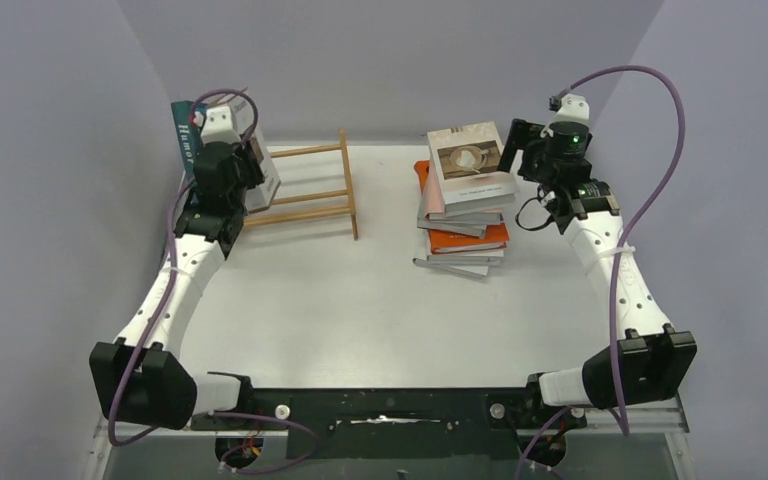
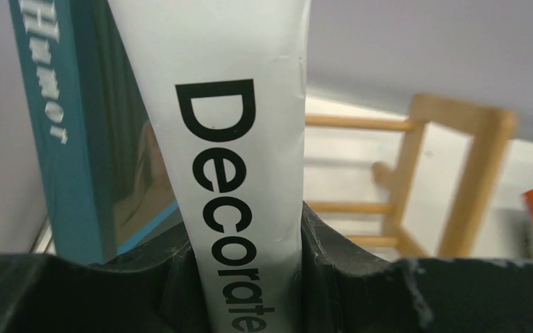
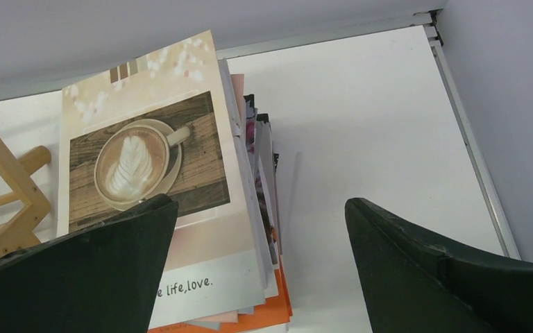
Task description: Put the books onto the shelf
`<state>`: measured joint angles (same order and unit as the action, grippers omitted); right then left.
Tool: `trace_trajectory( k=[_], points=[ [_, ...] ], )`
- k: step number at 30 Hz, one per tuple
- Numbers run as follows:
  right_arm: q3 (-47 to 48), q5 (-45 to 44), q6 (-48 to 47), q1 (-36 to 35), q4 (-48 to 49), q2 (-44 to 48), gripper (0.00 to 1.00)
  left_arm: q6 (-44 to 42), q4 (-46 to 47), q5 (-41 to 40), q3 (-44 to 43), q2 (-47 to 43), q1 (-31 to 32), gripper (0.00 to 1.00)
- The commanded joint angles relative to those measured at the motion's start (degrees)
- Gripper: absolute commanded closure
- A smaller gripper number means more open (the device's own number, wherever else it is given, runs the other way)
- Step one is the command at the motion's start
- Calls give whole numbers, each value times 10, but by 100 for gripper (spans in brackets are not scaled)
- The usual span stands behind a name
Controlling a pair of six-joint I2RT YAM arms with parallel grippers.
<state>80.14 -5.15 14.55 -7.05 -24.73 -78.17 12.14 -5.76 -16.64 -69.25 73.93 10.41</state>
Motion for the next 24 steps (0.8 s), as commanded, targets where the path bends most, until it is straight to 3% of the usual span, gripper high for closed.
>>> trace_trajectory(
  k=[1,10,24],
  points=[
    [-13,6,-1,5,31,24,2,-15,143,28,43,-19,-53,100],
    [-31,18,4,10,35,28,2,-20,196,112,94,37,-112,100],
    [-26,28,6,10,32,20,2,-69,198,61,116,95,-120,100]
  ],
)
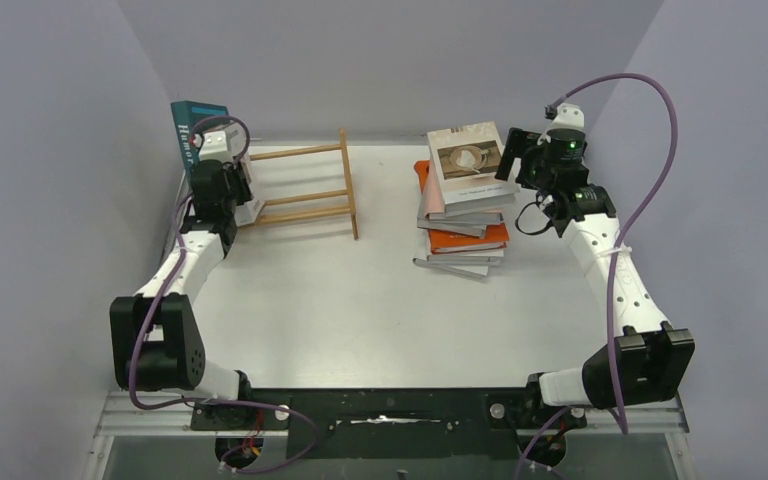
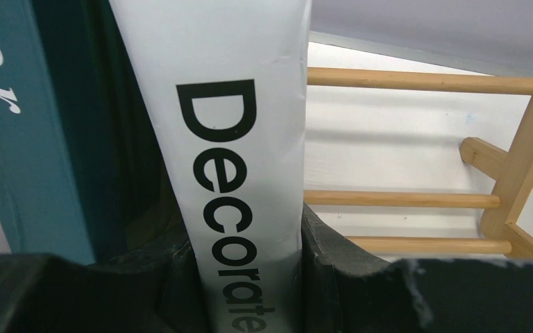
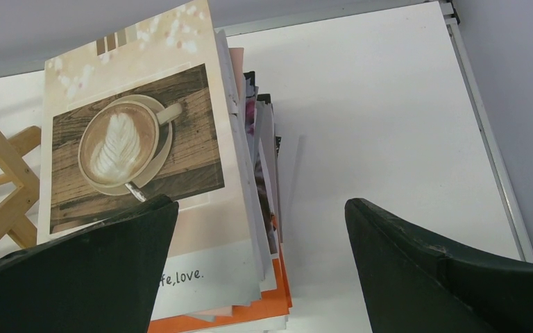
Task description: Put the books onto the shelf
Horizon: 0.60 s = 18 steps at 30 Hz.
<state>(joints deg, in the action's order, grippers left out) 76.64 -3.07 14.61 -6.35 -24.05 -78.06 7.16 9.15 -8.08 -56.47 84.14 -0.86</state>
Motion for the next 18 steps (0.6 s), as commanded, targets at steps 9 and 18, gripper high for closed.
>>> trace_trajectory(
  k=[9,18],
  points=[
    [9,12,6,3,26,14,2,-16,22,-54,-22,8,-19,100],
    [2,17,7,3,28,15,2,-13,5,-55,-31,-18,-19,92]
  ],
)
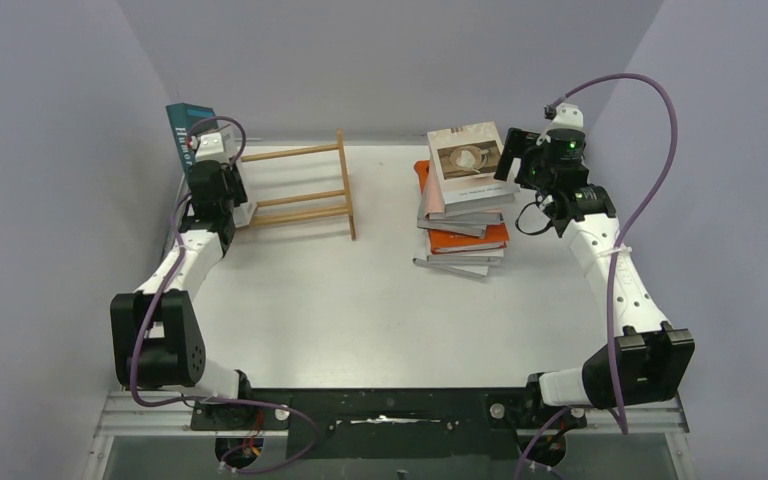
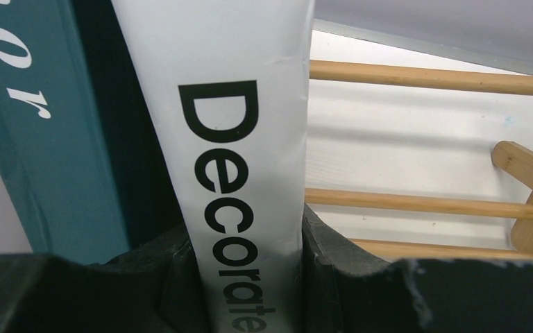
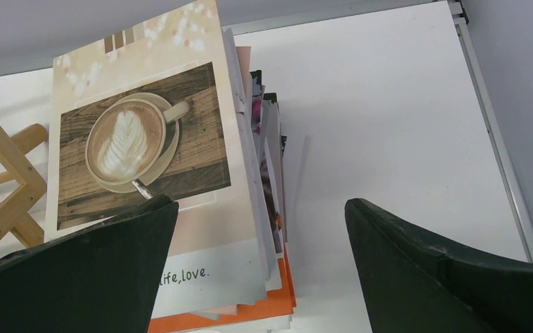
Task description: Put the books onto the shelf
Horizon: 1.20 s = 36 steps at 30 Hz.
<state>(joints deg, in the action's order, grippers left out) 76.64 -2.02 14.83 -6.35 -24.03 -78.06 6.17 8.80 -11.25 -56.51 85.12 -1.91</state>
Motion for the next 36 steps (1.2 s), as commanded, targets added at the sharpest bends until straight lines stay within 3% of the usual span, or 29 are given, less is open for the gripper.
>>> trace_trajectory(
  k=[1,3,4,16,22,25,30,36],
  points=[
    [2,7,5,3,28,15,2,-4,4,-24,-34,-30,-8,90],
    [1,7,5,3,28,16,2,-2,-5,-34,-41,-34,-8,57],
    [0,8,5,3,29,16,2,-1,-8,-35,-43,-36,-8,53],
    [0,10,6,3,28,21,2,1,-37,-42,-77,-84,-6,51],
    [3,8,7,2,25,20,2,32,-84,-25,-158,-134,8,51],
    [21,-8,12,2,9,14,2,87,-138,39,-224,-127,20,52],
    [56,-36,15,10,-13,-4,2,160,-161,168,-319,-53,128,51],
    [106,-36,16,27,-47,-36,2,249,-68,256,-340,49,254,40]
  ],
)
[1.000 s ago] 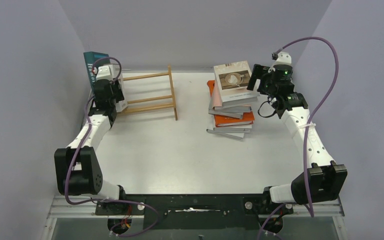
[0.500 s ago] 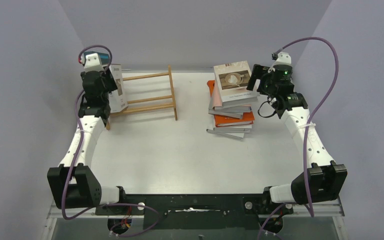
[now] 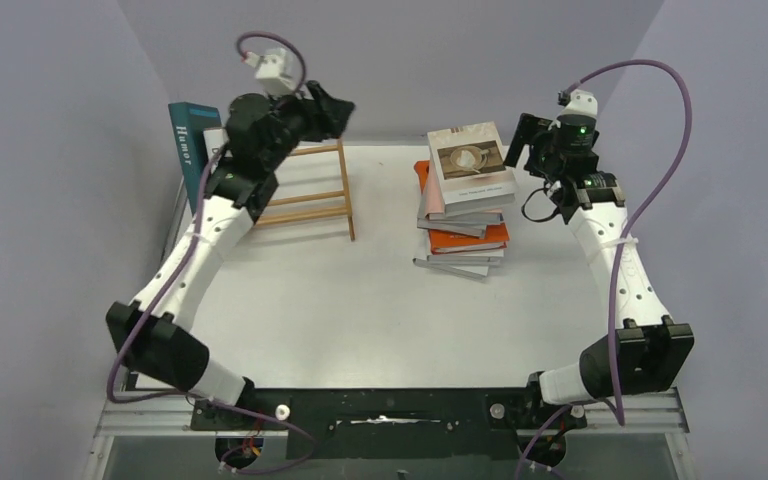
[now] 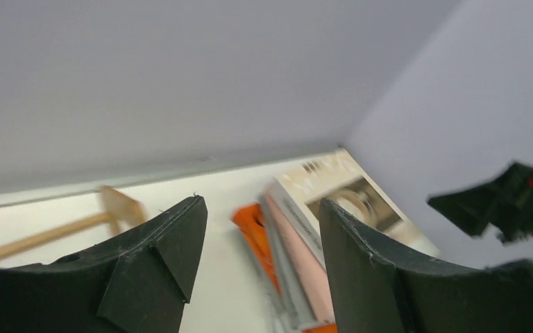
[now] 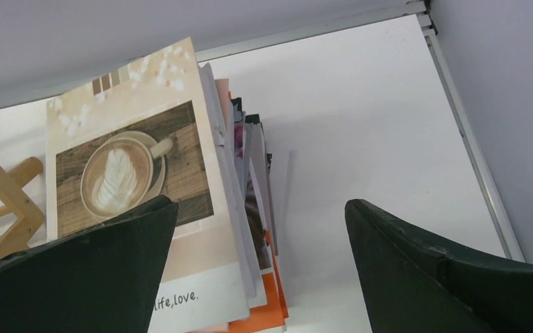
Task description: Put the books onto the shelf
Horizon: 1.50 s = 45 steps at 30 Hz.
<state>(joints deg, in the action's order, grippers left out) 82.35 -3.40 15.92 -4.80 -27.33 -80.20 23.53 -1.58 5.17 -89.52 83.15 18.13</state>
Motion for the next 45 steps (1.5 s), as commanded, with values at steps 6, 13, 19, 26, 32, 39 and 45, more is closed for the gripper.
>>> trace_trajectory(
  k=[6,13,19,26,32,39,45],
  points=[
    [76,4,1,48,-38,-51,2,84,17,117,-67,177,112,37],
    [75,22,0,54,-40,-76,2,134,64,176,-71,234,123,35],
    [64,43,4,53,-35,-88,2,156,68,212,-98,275,133,35],
    [55,57,4,51,-33,-97,2,164,46,233,-131,318,143,34],
    [51,63,2,48,-32,-99,2,163,30,233,-143,337,145,33],
    [50,67,-6,29,-36,-105,2,160,19,236,-155,353,145,32],
    [52,66,-10,10,-38,-110,2,158,7,240,-168,362,144,32]
  ],
)
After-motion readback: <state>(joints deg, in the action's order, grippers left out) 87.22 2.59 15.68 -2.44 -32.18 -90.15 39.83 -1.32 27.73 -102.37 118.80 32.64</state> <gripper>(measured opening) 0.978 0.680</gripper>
